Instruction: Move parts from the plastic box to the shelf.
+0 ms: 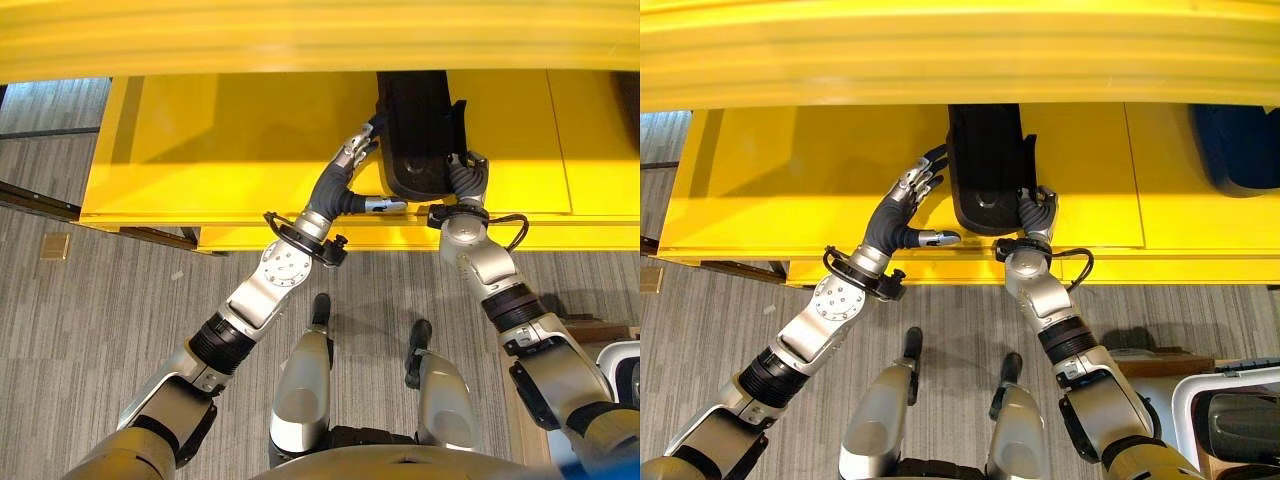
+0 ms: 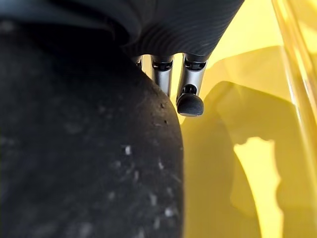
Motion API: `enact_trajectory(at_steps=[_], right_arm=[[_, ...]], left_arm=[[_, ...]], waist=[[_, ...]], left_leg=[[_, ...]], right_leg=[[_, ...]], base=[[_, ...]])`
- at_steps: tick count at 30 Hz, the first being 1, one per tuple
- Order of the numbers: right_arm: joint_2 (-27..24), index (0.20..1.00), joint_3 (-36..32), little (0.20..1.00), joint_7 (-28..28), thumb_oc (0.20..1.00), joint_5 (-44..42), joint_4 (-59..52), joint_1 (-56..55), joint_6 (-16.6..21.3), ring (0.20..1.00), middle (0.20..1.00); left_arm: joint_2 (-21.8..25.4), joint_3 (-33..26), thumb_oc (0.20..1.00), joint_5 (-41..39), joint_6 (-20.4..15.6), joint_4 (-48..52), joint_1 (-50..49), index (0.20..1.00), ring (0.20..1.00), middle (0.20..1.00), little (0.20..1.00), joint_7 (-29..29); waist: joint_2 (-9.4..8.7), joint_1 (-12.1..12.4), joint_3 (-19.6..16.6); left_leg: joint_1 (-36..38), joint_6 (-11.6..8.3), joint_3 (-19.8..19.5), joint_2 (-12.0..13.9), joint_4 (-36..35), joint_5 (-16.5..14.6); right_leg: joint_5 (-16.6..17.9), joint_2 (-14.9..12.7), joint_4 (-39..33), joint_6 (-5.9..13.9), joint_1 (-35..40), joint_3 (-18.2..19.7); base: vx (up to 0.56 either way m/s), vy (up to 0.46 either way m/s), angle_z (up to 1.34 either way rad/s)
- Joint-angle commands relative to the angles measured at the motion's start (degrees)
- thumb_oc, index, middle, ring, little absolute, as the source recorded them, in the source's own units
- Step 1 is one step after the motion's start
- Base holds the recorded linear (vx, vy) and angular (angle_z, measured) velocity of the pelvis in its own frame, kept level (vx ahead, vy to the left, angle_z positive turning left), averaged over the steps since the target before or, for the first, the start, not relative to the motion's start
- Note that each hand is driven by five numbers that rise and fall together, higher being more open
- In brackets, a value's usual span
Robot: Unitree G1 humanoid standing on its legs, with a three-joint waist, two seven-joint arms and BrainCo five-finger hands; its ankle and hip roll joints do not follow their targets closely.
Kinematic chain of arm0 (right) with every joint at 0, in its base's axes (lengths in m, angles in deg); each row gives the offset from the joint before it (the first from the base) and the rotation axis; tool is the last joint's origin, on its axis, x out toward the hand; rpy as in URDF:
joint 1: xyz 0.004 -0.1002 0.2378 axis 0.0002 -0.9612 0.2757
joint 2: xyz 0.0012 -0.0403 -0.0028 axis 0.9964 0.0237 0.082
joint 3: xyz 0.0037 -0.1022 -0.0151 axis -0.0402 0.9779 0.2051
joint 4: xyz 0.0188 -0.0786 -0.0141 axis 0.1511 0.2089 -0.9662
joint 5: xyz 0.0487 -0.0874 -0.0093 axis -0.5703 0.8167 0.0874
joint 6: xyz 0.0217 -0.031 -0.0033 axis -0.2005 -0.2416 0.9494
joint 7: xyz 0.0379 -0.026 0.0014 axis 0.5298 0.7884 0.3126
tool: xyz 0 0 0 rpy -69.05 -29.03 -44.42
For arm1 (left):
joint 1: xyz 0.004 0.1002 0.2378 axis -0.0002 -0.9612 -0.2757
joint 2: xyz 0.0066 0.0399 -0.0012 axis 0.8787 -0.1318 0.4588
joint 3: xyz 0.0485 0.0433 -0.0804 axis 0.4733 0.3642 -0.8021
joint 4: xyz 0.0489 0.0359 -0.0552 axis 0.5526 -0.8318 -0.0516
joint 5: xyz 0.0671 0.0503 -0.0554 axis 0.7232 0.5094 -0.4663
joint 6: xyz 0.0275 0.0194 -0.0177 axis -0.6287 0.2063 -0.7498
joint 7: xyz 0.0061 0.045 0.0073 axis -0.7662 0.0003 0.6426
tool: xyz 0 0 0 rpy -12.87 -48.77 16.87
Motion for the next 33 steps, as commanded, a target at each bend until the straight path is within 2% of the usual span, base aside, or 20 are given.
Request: enact_trajectory(at_steps=[1, 2, 7, 12, 16, 17, 18, 21, 27, 33], right_arm=[[-3.1, 0.2, -4.4, 0.2, -2.1, 0.2, 0.2, -3.6, 7.2, 3.5, 0.2, 0.2], [-4.5, 0.2, -5.1, 0.2, -1.9, 0.2, 0.2, -0.1, 9.8, 4.6, 0.2, 0.2], [-6.9, 0.2, -6.1, 0.2, -1.8, 0.2, 0.0, 4.9, 14.5, 5.8, 0.2, 0.2], [-9.2, 0.2, -5.7, 0.2, -2.0, 0.2, -0.4, 8.4, 17.9, 6.1, 0.2, 0.2], [-11.1, 0.2, -4.8, 0.2, -3.2, 0.2, -1.2, 12.3, 19.7, 7.0, 0.2, 0.2], [-11.8, 0.2, -3.9, 0.2, -3.4, 0.2, -1.6, 14.2, 20.4, 7.8, 0.2, 0.2], [-11.8, 0.2, -3.8, 0.2, -3.4, 0.2, -1.6, 14.2, 20.5, 7.9, 0.2, 0.2], [-12.2, 0.2, -2.3, 0.2, -3.6, 0.2, -1.3, 16.3, 21.8, 7.9, 0.2, 0.2], [-13.1, 0.2, 0.5, 0.2, -4.1, 0.2, -0.2, 19.8, 24.5, 7.0, 0.2, 0.2], [-13.6, 0.2, 4.2, 0.2, -5.9, 0.2, -1.2, 24.4, 27.5, 7.1, 0.2, 0.2]], left_arm=[[-0.5, -2.1, 1.0, -1.4, -3.8, 5.6, 3.0, 1.0, 1.0, 1.0, 1.0, -0.5], [0.2, -2.3, 1.0, -2.0, -3.8, 5.9, 3.7, 1.0, 1.0, 1.0, 1.0, -0.9], [2.3, -3.4, 1.0, -3.4, -3.8, 6.9, 4.6, 1.0, 1.0, 1.0, 1.0, -2.6], [5.1, -4.5, 1.0, -5.4, -2.6, 8.0, 5.5, 1.0, 1.0, 1.0, 1.0, -3.5], [8.7, -5.4, 1.0, -8.0, -1.5, 9.1, 6.1, 1.0, 1.0, 1.0, 1.0, -6.3], [10.8, -5.8, 1.0, -8.8, -1.5, 9.3, 6.2, 1.0, 1.0, 1.0, 1.0, -8.1], [10.9, -5.8, 1.0, -8.8, -1.5, 9.3, 6.2, 1.0, 1.0, 1.0, 1.0, -8.1], [12.9, -6.0, 1.0, -10.5, -0.4, 8.8, 7.5, 1.0, 1.0, 1.0, 1.0, -10.2], [15.8, -4.9, 1.0, -13.1, 1.6, 7.7, 10.4, 1.0, 1.0, 1.0, 1.0, -13.0], [17.3, -2.4, 1.0, -14.9, 2.2, 6.3, 13.7, 1.0, 1.0, 1.0, 1.0, -13.8]], waist=[[0.02, -0.7, -1.0], [0.31, -0.4, -0.2], [0.12, 0.5, 0.0], [-0.88, 1.3, 0.0], [-3.05, 2.6, 0.0], [-4.46, 3.4, 0.0], [-4.47, 3.4, 0.0], [-6.0, 4.2, 0.0], [-7.92, 5.3, 0.0], [-8.9, 6.1, 0.0]], left_leg=[[2.2, -0.35, 7.9, 6.2, 1.7, 0.0], [1.4, -0.4, 7.8, 6.1, 2.0, 0.1], [-1.0, -0.21, 7.7, 5.5, 2.9, -0.3], [-3.8, -0.13, 7.6, 5.4, 4.5, -1.0], [-5.7, -0.34, 7.0, 5.9, 6.4, -2.1], [-6.6, -0.58, 6.8, 6.4, 6.9, -2.0], [-6.7, -0.59, 6.8, 6.5, 7.0, -2.0], [-7.6, -0.78, 6.5, 7.2, 7.6, -1.9], [-8.7, -1.25, 5.8, 8.1, 8.4, -1.7], [-10.1, -1.78, 5.0, 8.5, 8.8, -1.3]], right_leg=[[4.2, 1.3, -1.5, -0.8, -1.3, -3.4], [3.9, 1.3, -0.5, -0.82, -2.1, -3.4], [3.3, 1.6, 0.8, -0.88, -4.4, -3.6], [2.9, 2.4, 1.7, -1.02, -6.4, -4.0], [2.1, 4.2, 2.0, -1.32, -6.4, -4.3], [2.1, 5.2, 1.8, -1.45, -6.4, -4.4], [2.1, 5.2, 1.8, -1.46, -6.5, -4.4], [2.3, 6.3, 1.6, -1.57, -6.3, -4.6], [2.9, 7.7, 0.6, -1.71, -5.6, -5.4], [3.3, 8.7, 0.0, -1.91, -5.6, -6.1]], base=[[-0.16, -0.017, 0.23], [-0.07, -0.002, 0.23], [-0.04, -0.012, 0.01], [-0.02, -0.068, -0.01], [0.04, -0.214, 0.01], [0.05, -0.273, 0.0], [0.03, -0.252, -0.03], [0.03, -0.189, -0.07], [0.03, -0.163, -0.01], [0.03, -0.113, 0.02]])
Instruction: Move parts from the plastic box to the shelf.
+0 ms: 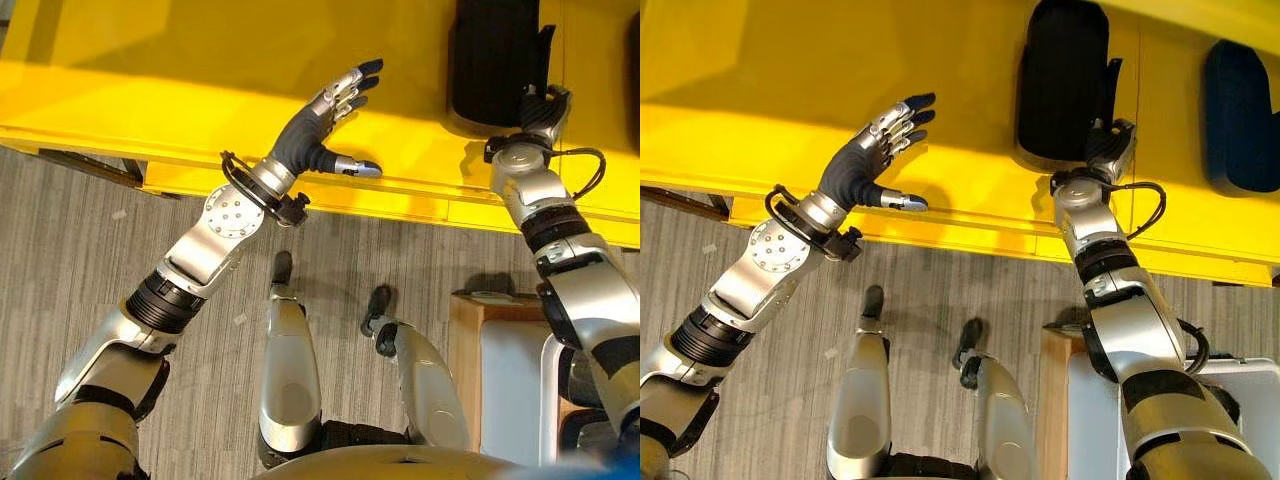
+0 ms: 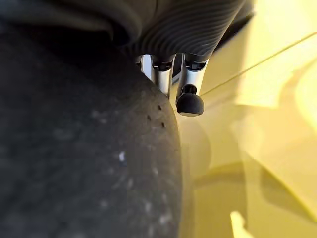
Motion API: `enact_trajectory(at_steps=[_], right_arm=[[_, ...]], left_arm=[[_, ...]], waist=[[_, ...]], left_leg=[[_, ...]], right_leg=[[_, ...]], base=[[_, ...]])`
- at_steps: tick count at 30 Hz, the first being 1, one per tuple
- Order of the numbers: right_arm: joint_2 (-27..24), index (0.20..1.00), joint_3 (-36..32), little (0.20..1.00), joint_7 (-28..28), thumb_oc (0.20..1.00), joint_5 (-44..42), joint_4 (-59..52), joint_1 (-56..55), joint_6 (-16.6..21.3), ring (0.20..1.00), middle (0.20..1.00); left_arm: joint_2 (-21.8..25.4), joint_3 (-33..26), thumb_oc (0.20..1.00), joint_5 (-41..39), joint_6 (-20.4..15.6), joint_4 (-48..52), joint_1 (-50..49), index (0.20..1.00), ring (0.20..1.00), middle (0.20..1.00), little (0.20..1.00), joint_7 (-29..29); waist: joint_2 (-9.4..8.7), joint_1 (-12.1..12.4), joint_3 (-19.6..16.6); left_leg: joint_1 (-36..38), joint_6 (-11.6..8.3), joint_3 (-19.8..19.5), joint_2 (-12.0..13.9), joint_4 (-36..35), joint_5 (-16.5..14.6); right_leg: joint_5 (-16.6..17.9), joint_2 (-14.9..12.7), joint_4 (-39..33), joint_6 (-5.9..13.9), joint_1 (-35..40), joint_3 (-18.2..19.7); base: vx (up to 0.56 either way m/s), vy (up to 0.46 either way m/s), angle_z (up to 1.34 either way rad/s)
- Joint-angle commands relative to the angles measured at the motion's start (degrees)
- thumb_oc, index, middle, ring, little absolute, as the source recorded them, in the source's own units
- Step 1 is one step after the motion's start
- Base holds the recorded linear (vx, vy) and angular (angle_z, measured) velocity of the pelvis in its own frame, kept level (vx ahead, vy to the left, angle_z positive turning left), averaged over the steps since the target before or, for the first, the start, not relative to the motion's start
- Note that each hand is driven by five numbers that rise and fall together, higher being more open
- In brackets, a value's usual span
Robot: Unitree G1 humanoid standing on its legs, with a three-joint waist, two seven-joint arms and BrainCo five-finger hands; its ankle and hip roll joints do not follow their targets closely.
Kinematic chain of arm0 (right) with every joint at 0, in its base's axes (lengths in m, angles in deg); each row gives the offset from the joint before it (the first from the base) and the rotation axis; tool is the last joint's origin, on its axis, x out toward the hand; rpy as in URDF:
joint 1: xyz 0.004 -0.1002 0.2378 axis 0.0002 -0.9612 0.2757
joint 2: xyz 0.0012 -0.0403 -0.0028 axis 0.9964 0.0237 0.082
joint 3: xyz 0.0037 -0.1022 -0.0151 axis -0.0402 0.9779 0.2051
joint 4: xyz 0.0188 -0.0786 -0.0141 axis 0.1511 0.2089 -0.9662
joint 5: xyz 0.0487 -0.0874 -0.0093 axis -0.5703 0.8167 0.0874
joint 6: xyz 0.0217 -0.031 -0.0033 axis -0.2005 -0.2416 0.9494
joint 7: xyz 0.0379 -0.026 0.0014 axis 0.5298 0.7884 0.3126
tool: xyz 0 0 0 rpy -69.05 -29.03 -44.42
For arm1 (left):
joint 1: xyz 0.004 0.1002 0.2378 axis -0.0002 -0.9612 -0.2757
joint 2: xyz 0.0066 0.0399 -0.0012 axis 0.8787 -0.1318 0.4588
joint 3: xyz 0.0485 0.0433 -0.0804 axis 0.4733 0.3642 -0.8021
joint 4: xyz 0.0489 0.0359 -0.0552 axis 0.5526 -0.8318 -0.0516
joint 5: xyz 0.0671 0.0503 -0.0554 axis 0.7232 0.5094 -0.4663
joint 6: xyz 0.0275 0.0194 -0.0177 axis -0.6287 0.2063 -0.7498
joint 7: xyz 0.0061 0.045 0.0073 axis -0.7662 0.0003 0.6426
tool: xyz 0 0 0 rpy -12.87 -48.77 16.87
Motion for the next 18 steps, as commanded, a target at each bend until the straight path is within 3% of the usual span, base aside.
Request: enact_trajectory(at_steps=[1, 18], right_arm=[[-4.1, 0.2, 1.4, 0.2, -3.2, 0.2, 0.2, -2.3, 5.4, 4.3, 0.2, 0.2], [-3.9, 0.2, 4.3, 0.2, -5.8, 0.2, -3.5, 3.0, 10.2, 5.9, 0.2, 0.2]], left_arm=[[2.6, 0.7, 1.0, -3.2, -1.9, 3.3, 3.7, 1.0, 1.0, 1.0, 1.0, -1.3], [3.5, 4.5, 1.0, -6.3, 0.2, 0.6, 10.6, 1.0, 1.0, 1.0, 1.0, -1.4]], waist=[[-2.88, 0.7, -2.1], [-2.68, 1.1, -2.1]], left_leg=[[-0.7, 2.84, 8.4, -0.7, 5.7, -3.2], [-5.3, 2.33, 6.6, -0.2, 7.8, -3.1]], right_leg=[[5.7, 0.0, -5.0, 3.36, 2.5, -1.3], [5.1, -0.3, -1.4, 3.03, -1.8, -3.1]], base=[[0.04, -0.109, 0.1], [0.02, -0.046, 0.04]])
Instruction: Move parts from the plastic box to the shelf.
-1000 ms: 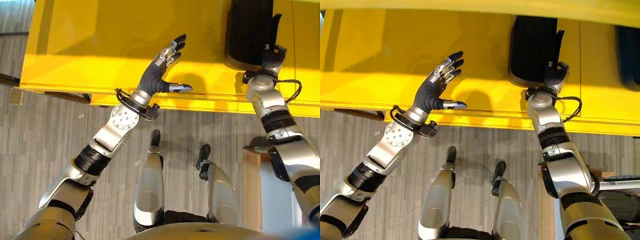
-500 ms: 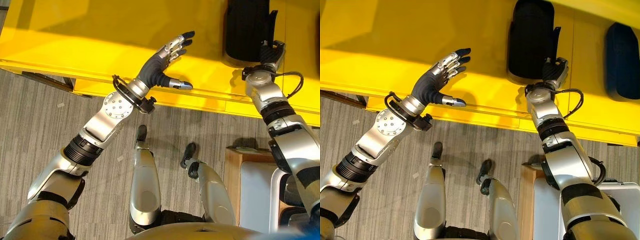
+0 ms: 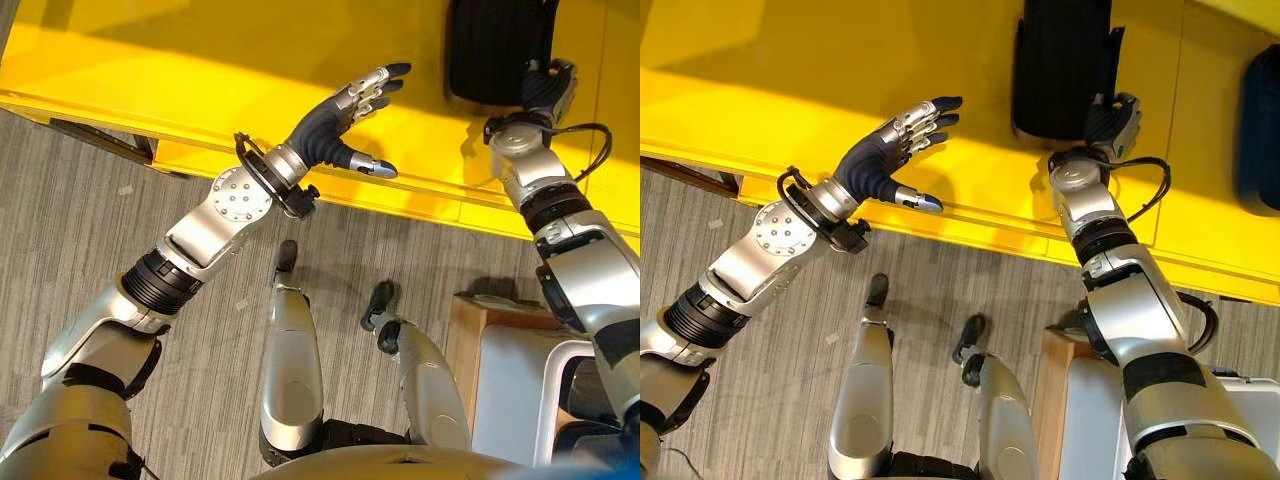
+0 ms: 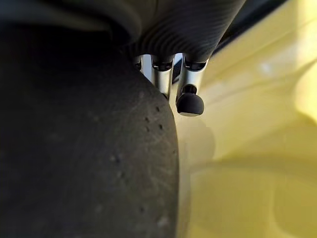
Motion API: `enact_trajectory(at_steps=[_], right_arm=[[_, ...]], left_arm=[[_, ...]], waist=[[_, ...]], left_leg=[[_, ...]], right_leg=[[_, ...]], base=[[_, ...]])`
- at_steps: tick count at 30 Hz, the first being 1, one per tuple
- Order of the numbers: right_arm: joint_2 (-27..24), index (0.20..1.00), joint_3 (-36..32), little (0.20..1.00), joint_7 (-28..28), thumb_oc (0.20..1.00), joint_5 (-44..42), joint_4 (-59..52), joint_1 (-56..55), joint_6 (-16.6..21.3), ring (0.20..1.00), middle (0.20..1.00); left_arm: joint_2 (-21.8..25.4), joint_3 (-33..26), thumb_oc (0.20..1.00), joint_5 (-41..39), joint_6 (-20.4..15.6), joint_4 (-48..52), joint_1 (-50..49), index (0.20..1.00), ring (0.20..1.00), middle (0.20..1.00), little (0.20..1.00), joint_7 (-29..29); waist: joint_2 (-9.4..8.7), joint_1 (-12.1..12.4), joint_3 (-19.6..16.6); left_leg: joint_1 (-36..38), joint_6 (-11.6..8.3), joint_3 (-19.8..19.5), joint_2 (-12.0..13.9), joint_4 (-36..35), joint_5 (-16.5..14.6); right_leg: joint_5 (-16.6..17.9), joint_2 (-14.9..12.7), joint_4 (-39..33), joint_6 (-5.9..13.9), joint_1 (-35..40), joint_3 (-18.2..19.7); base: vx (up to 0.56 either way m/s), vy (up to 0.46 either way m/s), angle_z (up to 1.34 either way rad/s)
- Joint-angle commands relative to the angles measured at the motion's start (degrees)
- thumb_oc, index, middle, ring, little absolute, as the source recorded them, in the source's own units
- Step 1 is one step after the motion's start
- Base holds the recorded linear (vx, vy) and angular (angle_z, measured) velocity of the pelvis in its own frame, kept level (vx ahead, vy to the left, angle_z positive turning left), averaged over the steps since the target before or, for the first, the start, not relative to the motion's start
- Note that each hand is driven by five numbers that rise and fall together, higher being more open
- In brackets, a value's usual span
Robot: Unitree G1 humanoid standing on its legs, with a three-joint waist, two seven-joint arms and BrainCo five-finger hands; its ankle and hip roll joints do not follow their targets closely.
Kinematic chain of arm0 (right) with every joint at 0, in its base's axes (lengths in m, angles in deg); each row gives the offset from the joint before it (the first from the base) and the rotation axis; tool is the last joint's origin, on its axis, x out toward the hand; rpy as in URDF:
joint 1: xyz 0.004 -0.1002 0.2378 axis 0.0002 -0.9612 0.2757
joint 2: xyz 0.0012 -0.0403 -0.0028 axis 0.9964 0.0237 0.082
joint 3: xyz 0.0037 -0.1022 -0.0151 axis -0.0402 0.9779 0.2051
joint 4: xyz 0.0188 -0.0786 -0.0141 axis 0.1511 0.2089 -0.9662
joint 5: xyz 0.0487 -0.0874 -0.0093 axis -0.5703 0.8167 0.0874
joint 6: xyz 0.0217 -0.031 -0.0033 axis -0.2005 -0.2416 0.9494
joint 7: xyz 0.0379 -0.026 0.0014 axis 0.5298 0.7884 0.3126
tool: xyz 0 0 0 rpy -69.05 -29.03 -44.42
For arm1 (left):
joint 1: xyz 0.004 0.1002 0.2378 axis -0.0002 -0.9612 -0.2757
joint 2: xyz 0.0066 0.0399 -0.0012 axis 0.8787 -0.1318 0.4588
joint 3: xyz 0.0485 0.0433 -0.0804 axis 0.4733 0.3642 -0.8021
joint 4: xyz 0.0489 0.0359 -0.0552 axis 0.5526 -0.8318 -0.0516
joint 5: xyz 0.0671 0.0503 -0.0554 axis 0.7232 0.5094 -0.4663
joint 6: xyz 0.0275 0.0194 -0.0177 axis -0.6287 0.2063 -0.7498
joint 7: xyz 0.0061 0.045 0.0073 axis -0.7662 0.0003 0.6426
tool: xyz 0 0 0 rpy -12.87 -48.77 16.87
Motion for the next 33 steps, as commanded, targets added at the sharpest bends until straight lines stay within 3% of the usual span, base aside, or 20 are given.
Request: enact_trajectory(at_steps=[1, 20, 21, 22, 23, 33], right_arm=[[-3.9, 0.2, -0.3, 0.2, -3.6, 0.2, -1.1, -1.9, 3.9, 3.6, 0.2, 0.2], [-4.6, 0.2, -0.3, 0.2, -4.4, 0.2, 1.5, 0.4, 3.6, 2.6, 0.2, 0.2], [-4.7, 0.482, -0.1, 0.482, -4.6, 0.482, 1.4, 0.4, 3.6, 2.5, 0.482, 0.482], [-4.8, 0.686, -0.1, 0.686, -5.6, 0.686, 1.7, 0.5, 3.6, 2.6, 0.686, 0.686], [-4.9, 1.0, 0.0, 1.0, -5.7, 1.0, 2.2, 0.6, 3.7, 2.7, 1.0, 1.0], [-5.9, 1.0, 0.8, 1.0, -7.5, 1.0, 3.5, 1.0, 4.8, 2.4, 1.0, 1.0]], left_arm=[[-0.5, -1.2, 1.0, -2.0, -2.2, 1.7, 3.5, 1.0, 1.0, 1.0, 1.0, -0.2], [-0.9, -0.7, 1.0, -3.4, -3.2, 1.0, 3.1, 1.0, 1.0, 1.0, 1.0, -0.7], [-1.1, -0.8, 1.0, -3.3, -3.3, 1.1, 2.9, 1.0, 1.0, 1.0, 1.0, -0.7], [-1.1, -0.7, 1.0, -3.2, -3.1, 1.3, 2.8, 1.0, 1.0, 1.0, 1.0, -0.7], [-1.1, -0.6, 1.0, -3.2, -2.9, 1.3, 2.9, 1.0, 1.0, 1.0, 1.0, -0.6], [-0.5, 0.3, 1.0, -4.0, -2.8, 1.0, 3.7, 1.0, 1.0, 1.0, 1.0, -0.8]], waist=[[-2.49, -0.1, -2.1], [-1.18, -1.2, -2.1], [-1.14, -1.2, -2.1], [-1.09, -1.2, -2.1], [-1.06, -1.3, -2.1], [-0.89, -1.3, -2.1]], left_leg=[[0.0, 2.5, 8.7, 0.3, 5.9, -3.0], [-1.0, 2.47, 9.4, 1.0, 6.4, -2.8], [-1.0, 2.53, 9.5, 1.0, 6.4, -2.8], [-1.0, 2.56, 9.5, 1.0, 6.4, -2.8], [-1.0, 2.57, 9.5, 1.1, 6.5, -2.8], [-1.1, 2.56, 9.7, 0.9, 6.6, -2.8]], right_leg=[[4.9, 0.2, -2.2, 3.25, 1.7, -1.4], [4.4, -0.7, 0.2, 3.43, -0.8, -0.6], [4.5, -0.7, 0.2, 3.44, -0.9, -0.5], [4.4, -0.7, 0.2, 3.45, -1.0, -0.5], [4.5, -0.8, 0.4, 3.48, -1.1, -0.5], [4.5, -0.9, 0.2, 3.59, -1.0, -0.4]], base=[[0.0, 0.0, 0.0], [0.0, 0.004, -0.01], [0.0, 0.0, 0.0], [0.0, 0.0, 0.0], [0.0, 0.0, 0.0], [0.0, 0.0, 0.0]])
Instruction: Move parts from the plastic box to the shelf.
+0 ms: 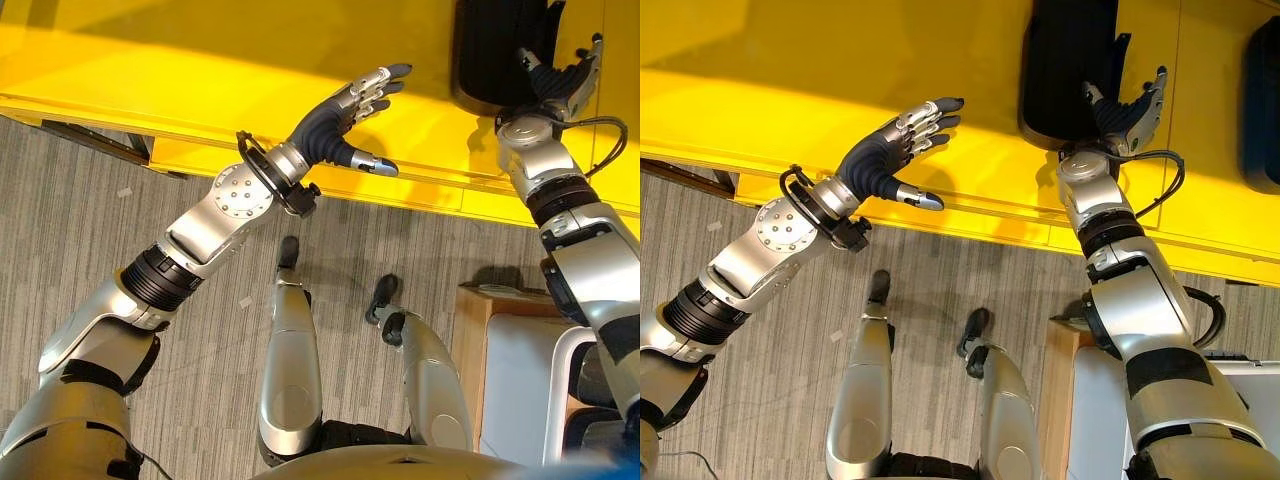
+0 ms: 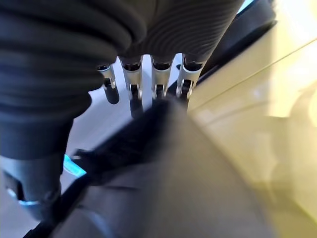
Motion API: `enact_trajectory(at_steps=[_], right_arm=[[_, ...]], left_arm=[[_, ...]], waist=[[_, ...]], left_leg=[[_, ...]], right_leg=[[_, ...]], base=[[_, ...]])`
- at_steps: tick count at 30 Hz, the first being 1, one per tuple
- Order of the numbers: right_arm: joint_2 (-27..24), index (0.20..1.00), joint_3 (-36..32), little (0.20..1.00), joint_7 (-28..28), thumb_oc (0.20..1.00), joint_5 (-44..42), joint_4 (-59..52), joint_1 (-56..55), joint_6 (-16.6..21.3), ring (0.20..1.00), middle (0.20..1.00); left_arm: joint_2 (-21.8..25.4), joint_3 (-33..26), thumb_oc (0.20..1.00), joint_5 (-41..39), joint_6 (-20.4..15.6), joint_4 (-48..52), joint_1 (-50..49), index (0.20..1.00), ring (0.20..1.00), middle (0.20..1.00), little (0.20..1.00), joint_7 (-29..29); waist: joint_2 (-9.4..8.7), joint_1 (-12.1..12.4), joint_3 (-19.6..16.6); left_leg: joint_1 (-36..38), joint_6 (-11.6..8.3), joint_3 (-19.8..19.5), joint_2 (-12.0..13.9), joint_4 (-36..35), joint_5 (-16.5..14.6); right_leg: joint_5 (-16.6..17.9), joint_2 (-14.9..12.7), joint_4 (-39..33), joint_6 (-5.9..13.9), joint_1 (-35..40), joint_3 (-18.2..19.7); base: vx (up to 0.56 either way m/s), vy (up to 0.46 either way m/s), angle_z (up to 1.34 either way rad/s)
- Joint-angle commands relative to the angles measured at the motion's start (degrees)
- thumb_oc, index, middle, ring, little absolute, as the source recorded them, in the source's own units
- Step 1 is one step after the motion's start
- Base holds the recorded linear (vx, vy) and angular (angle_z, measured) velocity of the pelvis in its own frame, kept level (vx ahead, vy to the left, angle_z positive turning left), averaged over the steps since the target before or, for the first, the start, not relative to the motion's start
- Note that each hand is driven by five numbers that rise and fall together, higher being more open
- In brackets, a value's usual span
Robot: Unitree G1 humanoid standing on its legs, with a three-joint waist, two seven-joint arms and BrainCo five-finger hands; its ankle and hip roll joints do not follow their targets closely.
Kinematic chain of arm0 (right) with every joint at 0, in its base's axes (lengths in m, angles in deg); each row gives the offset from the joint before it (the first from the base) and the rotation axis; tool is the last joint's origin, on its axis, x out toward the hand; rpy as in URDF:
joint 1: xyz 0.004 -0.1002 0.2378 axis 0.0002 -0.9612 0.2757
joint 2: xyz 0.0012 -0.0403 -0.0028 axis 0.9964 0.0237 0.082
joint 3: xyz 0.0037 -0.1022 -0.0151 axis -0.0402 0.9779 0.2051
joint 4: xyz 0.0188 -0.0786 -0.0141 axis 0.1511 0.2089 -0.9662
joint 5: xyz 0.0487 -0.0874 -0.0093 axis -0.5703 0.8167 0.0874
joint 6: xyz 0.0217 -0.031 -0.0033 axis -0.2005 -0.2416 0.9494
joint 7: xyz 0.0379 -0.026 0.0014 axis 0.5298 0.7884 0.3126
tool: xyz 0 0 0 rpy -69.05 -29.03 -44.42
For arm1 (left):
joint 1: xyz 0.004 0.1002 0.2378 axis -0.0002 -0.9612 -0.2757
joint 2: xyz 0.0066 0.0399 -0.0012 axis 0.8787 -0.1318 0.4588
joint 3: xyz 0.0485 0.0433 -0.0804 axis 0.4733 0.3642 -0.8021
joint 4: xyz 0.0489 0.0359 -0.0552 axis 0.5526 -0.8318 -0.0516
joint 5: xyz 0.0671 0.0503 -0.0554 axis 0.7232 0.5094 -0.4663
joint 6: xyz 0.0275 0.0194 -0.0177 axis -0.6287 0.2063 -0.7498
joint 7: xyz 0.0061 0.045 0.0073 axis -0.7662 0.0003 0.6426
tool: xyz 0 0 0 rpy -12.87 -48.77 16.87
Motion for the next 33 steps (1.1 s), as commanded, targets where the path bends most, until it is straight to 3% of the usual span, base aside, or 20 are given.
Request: enact_trajectory(at_steps=[1, 9, 12, 14, 16, 20, 22, 25, 27, 29, 30, 33], right_arm=[[-4.9, 1.0, 0.8, 1.0, -3.8, 1.0, 2.0, -1.2, 3.0, 2.8, 1.0, 1.0], [-4.5, 1.0, -1.1, 1.0, -8.9, 1.0, 1.3, -2.1, 2.6, 6.1, 1.0, 1.0], [-4.2, 1.0, -2.8, 1.0, -11.5, 1.0, 1.5, -3.9, 2.3, 11.8, 1.0, 1.0], [-4.1, 1.0, -3.8, 1.0, -12.7, 1.0, 3.2, -5.2, 1.9, 13.3, 1.0, 1.0], [-4.0, 1.0, -5.6, 1.0, -14.7, 1.0, 4.2, -9.7, 0.2, 17.8, 1.0, 1.0], [-2.9, 1.0, -9.7, 1.0, -15.1, 1.0, 7.1, -17.9, -4.3, 20.7, 1.0, 1.0], [-2.4, 1.0, -11.3, 1.0, -14.5, 1.0, 9.2, -21.7, -6.1, 19.9, 1.0, 1.0], [-1.3, 1.0, -12.8, 1.0, -13.7, 1.0, 8.8, -27.1, -9.2, 20.1, 1.0, 1.0], [-0.3, 1.0, -14.0, 1.0, -13.1, 1.0, 9.1, -30.8, -11.2, 20.2, 1.0, 1.0], [-0.2, 1.0, -14.2, 1.0, -13.1, 1.0, 9.2, -31.5, -11.7, 20.0, 1.0, 1.0], [0.7, 1.0, -15.3, 1.0, -12.5, 1.0, 9.2, -35.7, -14.3, 17.7, 1.0, 1.0], [2.9, 1.0, -16.0, 1.0, -10.4, 1.0, 5.1, -38.3, -18.5, 17.5, 1.0, 1.0]], left_arm=[[-0.6, -0.9, 1.0, -1.6, -2.9, 1.6, 2.7, 1.0, 1.0, 1.0, 1.0, -0.8], [-0.8, -0.6, 1.0, -1.3, -3.5, 1.6, 2.6, 1.0, 1.0, 1.0, 1.0, 1.0], [-1.0, -1.0, 1.0, -1.1, -4.2, 2.0, 1.9, 1.0, 1.0, 1.0, 1.0, 2.6], [-0.9, -1.5, 1.0, -1.3, -4.7, 2.6, 1.3, 1.0, 1.0, 1.0, 1.0, 5.5], [-1.7, -3.2, 1.0, -0.9, -7.4, 2.3, -0.7, 1.0, 1.0, 1.0, 1.0, 12.4], [-3.9, -6.2, 1.0, 4.1, -9.7, 2.6, -4.9, 1.0, 1.0, 1.0, 1.0, 12.6], [-4.9, -6.9, 1.0, 6.5, -10.7, 3.1, -6.9, 1.0, 1.0, 1.0, 1.0, 13.6], [-6.5, -8.8, 1.0, 11.4, -14.1, 3.1, -9.6, 1.0, 1.0, 1.0, 1.0, 22.3], [-7.1, -10.3, 1.0, 12.7, -16.3, 3.3, -11.1, 1.0, 1.0, 1.0, 1.0, 24.6], [-7.2, -10.5, 1.0, 12.7, -16.4, 3.5, -11.4, 1.0, 1.0, 1.0, 1.0, 24.7], [-8.6, -12.2, 1.0, 14.2, -17.1, 4.4, -14.2, 1.0, 1.0, 1.0, 1.0, 24.4], [-10.9, -12.9, 1.0, 16.3, -16.7, 4.9, -18.0, 1.0, 1.0, 1.0, 1.0, 23.1]], waist=[[-0.86, 0.1, -2.1], [-0.22, -0.2, -2.1], [0.25, -0.4, -2.1], [0.47, -0.4, -2.1], [0.7, -0.6, -2.1], [1.02, -0.8, -2.1], [1.33, -1.0, -2.1], [1.95, -1.3, -2.1], [2.02, -1.2, -2.1], [2.03, -1.2, -2.1], [2.23, -1.3, -2.1], [2.69, -1.8, -2.1]], left_leg=[[1.1, 2.02, 9.0, 1.9, 4.6, -2.5], [1.3, 2.08, 9.6, 1.8, 4.4, -2.6], [1.5, 2.12, 9.7, 1.7, 4.2, -2.7], [1.8, 2.09, 9.8, 1.5, 4.0, -2.8], [2.5, 2.27, 10.2, 1.2, 3.5, -2.9], [2.5, 2.57, 9.9, 0.4, 4.3, -3.8], [2.5, 2.78, 9.8, 0.0, 5.1, -4.4], [2.8, 3.27, 9.8, -0.8, 5.7, -5.0], [3.2, 3.46, 9.8, -1.3, 5.7, -5.3], [3.3, 3.46, 9.8, -1.4, 5.7, -5.4], [4.6, 3.46, 9.8, -1.9, 5.1, -5.5], [7.8, 3.63, 10.5, -2.5, 3.5, -5.6]], right_leg=[[4.8, 0.6, -2.9, 3.55, 2.1, -1.3], [4.5, 0.5, -2.7, 3.58, 1.8, -1.0], [4.2, 0.4, -2.5, 3.6, 1.7, -0.8], [4.1, 0.4, -2.6, 3.65, 1.9, -0.7], [3.8, 0.2, -2.7, 3.8, 2.2, -0.6], [3.0, -0.2, -1.8, 3.77, 2.1, -0.5], [2.6, -0.5, -1.0, 3.66, 2.0, -0.6], [1.5, -0.7, 0.5, 3.37, 1.8, 0.0], [1.0, -0.8, 0.9, 3.36, 2.2, 0.1], [0.9, -0.8, 0.9, 3.36, 2.4, 0.1], [0.5, -0.7, 0.5, 3.34, 3.5, 0.2], [0.6, -0.5, -1.4, 3.22, 6.1, 0.9]], base=[[0.0, 0.0, 0.0], [0.0, 0.012, 0.0], [-0.02, 0.048, -0.02], [-0.01, 0.04, -0.05], [-0.03, 0.054, -0.02], [-0.03, 0.029, -0.03], [-0.02, 0.04, 0.01], [-0.02, 0.054, 0.01], [-0.02, -0.008, 0.04], [-0.01, -0.006, 0.02], [-0.04, 0.026, 0.01], [-0.03, 0.111, -0.03]])
